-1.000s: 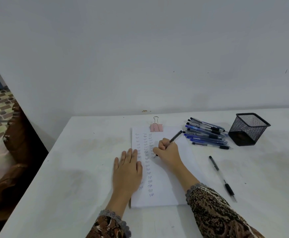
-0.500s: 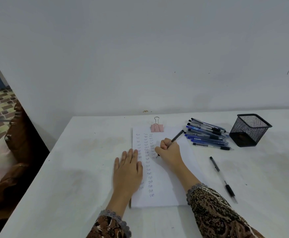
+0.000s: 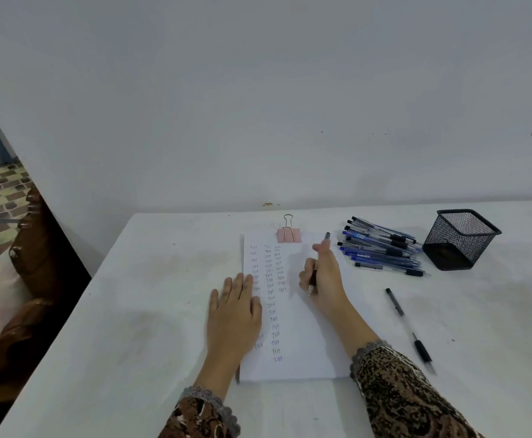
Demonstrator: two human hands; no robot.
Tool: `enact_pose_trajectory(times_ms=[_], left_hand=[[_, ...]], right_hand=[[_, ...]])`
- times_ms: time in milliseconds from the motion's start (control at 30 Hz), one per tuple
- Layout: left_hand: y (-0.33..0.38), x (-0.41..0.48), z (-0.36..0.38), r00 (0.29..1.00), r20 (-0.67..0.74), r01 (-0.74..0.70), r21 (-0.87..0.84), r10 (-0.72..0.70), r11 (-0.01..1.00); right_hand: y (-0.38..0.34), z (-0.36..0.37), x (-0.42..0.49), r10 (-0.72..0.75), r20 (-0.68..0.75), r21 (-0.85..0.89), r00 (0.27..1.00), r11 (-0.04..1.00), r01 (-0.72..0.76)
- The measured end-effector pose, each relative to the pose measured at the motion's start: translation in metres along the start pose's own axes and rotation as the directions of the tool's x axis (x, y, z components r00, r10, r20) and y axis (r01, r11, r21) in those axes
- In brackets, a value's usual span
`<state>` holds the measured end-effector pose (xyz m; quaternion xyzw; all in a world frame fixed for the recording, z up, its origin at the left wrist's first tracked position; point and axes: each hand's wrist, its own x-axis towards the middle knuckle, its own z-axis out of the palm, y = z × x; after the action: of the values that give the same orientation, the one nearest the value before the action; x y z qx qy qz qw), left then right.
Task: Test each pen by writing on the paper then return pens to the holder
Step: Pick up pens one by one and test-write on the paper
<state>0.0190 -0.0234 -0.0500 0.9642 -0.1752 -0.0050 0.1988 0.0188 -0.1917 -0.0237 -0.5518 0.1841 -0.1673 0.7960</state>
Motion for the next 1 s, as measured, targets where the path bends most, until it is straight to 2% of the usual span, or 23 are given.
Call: enact_pose_trajectory(times_ms=[133, 233, 300, 400, 500, 633, 700, 767, 800, 833, 900, 1000], left_hand=[[0.0, 0.0, 0.001, 1.0, -0.011, 0.004, 0.002, -0.004, 1.0], [0.0, 0.0, 0.001, 1.0, -0.008, 0.007, -0.003, -0.007, 1.0], [0.0, 0.0, 0.001, 1.0, -0.007, 0.008, -0.007, -0.008, 1.0], [0.0, 0.0, 0.001, 1.0, -0.009, 0.011, -0.009, -0.011, 1.0], [0.001, 0.0, 0.001, 1.0, -0.01, 0.013, -0.01, -0.013, 1.0], [-0.001, 0.0, 0.001, 1.0, -0.013, 0.014, 0.005, -0.014, 1.0], [-0.001, 0.0, 0.001, 1.0, -0.011, 0.014, 0.011, -0.014, 1.0], [0.0, 0.0, 0.002, 1.0, -0.011, 0.013, 0.019, -0.013, 1.0], [0.0, 0.0, 0.002, 1.0, -0.016, 0.013, 0.019, -0.013, 1.0], [0.0, 0.0, 0.003, 1.0, -0.022, 0.013, 0.016, -0.013, 1.0], [-0.001, 0.0, 0.003, 1.0, -0.027, 0.016, 0.016, -0.015, 1.0], [0.0, 0.001, 0.003, 0.999, -0.026, 0.026, 0.022, -0.026, 0.999]], right_hand=[[-0.003, -0.005, -0.001, 0.08, -0.037, 0.272, 0.996, 0.96, -0.067], [-0.004, -0.01, -0.003, 0.167, -0.029, 0.507, 0.986, 0.852, -0.13], [0.0, -0.014, -0.001, 0.211, -0.021, 0.603, 0.977, 0.783, -0.156], [0.004, -0.017, 0.003, 0.225, -0.045, 0.657, 0.973, 0.741, -0.141], [0.003, -0.016, 0.003, 0.229, -0.086, 0.646, 0.97, 0.753, -0.121], [-0.008, -0.016, -0.001, 0.266, -0.073, 0.593, 0.961, 0.786, -0.172], [-0.023, -0.025, -0.004, 0.255, -0.056, 0.465, 0.965, 0.862, -0.201], [-0.042, -0.043, -0.006, 0.204, -0.048, 0.14, 0.978, 0.971, -0.195], [-0.051, -0.053, -0.006, 0.168, -0.059, -0.075, 0.984, 0.982, -0.172], [-0.058, -0.064, -0.004, 0.118, -0.085, -0.276, 0.989, 0.951, -0.137], [-0.07, -0.086, -0.001, -0.017, -0.165, -0.568, 0.986, 0.819, -0.082], [-0.081, -0.115, -0.005, -0.11, -0.21, -0.807, 0.971, 0.58, -0.109]])
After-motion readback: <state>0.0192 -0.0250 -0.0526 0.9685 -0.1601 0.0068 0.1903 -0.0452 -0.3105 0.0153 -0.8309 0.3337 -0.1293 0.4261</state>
